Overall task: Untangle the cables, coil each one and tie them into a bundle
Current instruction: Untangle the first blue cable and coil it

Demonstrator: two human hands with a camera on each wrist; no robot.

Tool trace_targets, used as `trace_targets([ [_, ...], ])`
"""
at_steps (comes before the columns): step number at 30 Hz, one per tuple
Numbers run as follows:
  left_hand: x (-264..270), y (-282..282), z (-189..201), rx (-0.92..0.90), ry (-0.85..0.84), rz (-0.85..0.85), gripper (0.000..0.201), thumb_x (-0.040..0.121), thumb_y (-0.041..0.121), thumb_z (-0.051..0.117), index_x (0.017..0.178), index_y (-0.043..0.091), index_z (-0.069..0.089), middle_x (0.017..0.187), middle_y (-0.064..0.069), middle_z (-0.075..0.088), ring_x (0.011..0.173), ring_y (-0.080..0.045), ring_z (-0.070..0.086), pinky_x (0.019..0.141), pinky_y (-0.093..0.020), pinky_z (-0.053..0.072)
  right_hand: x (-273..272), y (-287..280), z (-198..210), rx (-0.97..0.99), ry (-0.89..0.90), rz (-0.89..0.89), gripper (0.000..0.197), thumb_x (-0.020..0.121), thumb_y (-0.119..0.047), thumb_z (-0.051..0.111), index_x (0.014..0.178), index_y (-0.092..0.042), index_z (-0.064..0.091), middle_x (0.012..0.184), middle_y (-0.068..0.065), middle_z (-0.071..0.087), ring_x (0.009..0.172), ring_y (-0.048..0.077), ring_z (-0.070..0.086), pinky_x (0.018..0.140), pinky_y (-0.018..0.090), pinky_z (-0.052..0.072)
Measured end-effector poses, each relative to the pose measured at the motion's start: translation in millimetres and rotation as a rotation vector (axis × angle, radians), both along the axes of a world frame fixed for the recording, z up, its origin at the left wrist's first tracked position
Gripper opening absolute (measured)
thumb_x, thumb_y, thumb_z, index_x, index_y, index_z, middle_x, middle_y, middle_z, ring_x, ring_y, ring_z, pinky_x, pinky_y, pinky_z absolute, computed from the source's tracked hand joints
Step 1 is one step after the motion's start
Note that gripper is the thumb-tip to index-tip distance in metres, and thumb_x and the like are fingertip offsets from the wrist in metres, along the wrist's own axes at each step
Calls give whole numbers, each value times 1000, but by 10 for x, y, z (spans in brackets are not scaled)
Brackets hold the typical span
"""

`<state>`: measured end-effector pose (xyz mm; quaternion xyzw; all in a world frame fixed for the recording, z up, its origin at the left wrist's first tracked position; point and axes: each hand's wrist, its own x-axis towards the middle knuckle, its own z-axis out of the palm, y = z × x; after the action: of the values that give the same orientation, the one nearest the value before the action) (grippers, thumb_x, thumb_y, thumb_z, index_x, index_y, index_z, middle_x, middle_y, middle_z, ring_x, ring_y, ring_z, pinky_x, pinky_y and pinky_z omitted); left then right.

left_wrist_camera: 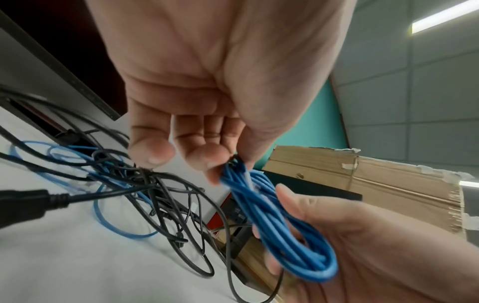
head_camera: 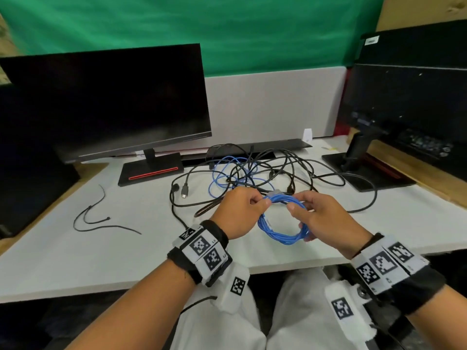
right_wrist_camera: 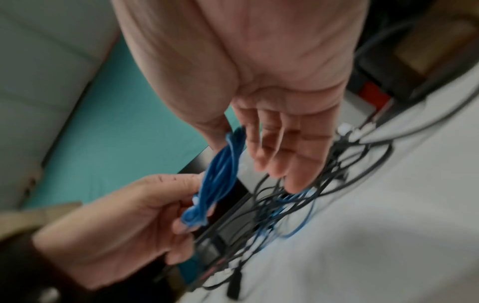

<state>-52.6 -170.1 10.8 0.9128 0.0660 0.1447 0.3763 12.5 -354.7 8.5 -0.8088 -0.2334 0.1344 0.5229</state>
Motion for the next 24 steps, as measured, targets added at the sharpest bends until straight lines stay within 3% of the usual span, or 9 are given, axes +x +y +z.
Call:
trace_targets([
  [3, 226, 22, -52, -13, 36, 25, 35, 98, 30, 60, 81, 0, 65, 54, 4, 46, 40, -5, 39, 44, -22, 33, 192, -119, -73, -69, -40, -44, 12, 95, -24, 64, 90, -14, 69, 73, 11, 62, 51, 17, 50, 40, 30, 46],
  [6, 430, -41, -126, -41, 78, -13, 35, 98, 28, 60, 83, -4, 65, 61, -4, 51, 51, -15, 45, 44, -24, 37, 351, -200, -133, -61, 130, -47, 17, 93, -19, 68, 89, -2, 68, 67, 11, 61, 46, 21, 50, 40, 29, 48],
  [11, 851, -276, -201, 6, 152, -101, 37, 99, 30, 59, 83, -4, 62, 69, -12, 54, 58, -24, 48, 58, -36, 48, 648, -360, -219, -108, 227, -130, 17, 93, -9, 66, 89, 7, 62, 64, 16, 60, 45, 22, 58, 47, 33, 56],
  [13, 1046, -384, -213, 54, 181, -143, 38, 98, 34, 59, 84, 0, 65, 71, -11, 58, 57, -21, 49, 57, -34, 47, 784, -482, -230, -133, 256, -148, 15, 94, -9, 64, 87, 4, 62, 64, 17, 60, 47, 24, 59, 52, 37, 58],
  [16, 1288, -523, -199, 108, 235, -176, 43, 94, 54, 57, 92, 13, 69, 75, -2, 63, 63, -19, 57, 51, -29, 42, 984, -729, -225, -215, 268, -178, 16, 96, -10, 62, 87, 4, 62, 65, 22, 63, 53, 30, 61, 61, 43, 60],
  [18, 1408, -545, -179, 78, 260, -143, 48, 91, 65, 52, 96, 20, 68, 78, 0, 64, 64, -21, 65, 45, -25, 43, 1116, -948, -231, -284, 279, -213, 17, 96, -10, 62, 89, 5, 64, 68, 25, 65, 53, 31, 62, 59, 41, 60],
  [20, 1495, -483, -149, -14, 268, -63, 52, 90, 68, 50, 96, 19, 67, 80, -5, 68, 62, -24, 71, 39, -30, 50, 1243, -1161, -236, -358, 315, -242, 17, 96, -10, 63, 92, 6, 65, 67, 24, 67, 53, 29, 64, 56, 36, 58],
  [22, 1548, -358, -117, -95, 259, 40, 51, 90, 65, 52, 97, 17, 67, 82, -4, 69, 63, -24, 73, 46, -39, 59, 1366, -1311, -258, -410, 364, -274, 17, 96, -10, 63, 94, 7, 66, 66, 22, 68, 54, 27, 66, 55, 34, 58],
  [24, 1556, -204, -100, -222, 265, 107, 47, 90, 65, 54, 105, 21, 63, 85, 0, 67, 62, -20, 74, 50, -40, 60, 1506, -1369, -301, -393, 384, -344, 16, 94, -9, 65, 95, 7, 67, 67, 21, 69, 54, 25, 66, 56, 33, 58],
])
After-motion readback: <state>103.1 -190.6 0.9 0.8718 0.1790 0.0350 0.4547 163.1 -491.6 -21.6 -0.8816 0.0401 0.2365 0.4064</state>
